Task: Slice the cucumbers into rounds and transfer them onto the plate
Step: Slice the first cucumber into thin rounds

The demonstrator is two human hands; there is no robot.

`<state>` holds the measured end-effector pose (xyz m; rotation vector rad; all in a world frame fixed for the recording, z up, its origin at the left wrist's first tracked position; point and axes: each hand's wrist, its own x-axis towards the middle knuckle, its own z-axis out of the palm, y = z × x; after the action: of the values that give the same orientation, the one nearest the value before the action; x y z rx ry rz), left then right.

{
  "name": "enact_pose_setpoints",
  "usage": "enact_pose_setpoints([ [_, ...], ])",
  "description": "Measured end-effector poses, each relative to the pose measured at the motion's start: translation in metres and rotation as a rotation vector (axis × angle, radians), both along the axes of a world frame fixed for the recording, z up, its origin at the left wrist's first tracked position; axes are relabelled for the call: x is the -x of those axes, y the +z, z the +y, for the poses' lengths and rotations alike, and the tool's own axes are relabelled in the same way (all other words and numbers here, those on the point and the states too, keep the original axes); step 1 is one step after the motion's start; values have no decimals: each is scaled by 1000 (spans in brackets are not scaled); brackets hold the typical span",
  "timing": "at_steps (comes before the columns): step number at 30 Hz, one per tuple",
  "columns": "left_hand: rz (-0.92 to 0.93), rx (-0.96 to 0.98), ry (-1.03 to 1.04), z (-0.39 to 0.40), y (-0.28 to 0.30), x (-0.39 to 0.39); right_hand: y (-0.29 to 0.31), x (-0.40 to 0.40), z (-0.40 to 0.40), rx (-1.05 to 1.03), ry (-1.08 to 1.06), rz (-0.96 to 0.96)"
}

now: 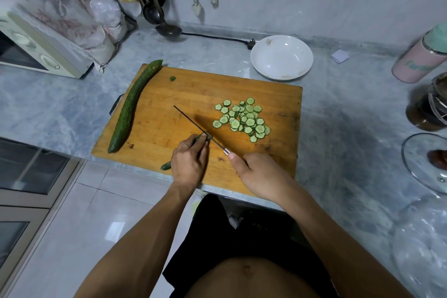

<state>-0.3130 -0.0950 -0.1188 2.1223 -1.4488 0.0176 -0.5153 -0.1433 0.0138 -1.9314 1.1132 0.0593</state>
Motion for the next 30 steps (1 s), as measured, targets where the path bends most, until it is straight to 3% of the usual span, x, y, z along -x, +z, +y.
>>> enact_pose_setpoints([
  [30, 12, 17, 8, 0, 3, 4, -26, -20, -13, -78, -36, -30],
])
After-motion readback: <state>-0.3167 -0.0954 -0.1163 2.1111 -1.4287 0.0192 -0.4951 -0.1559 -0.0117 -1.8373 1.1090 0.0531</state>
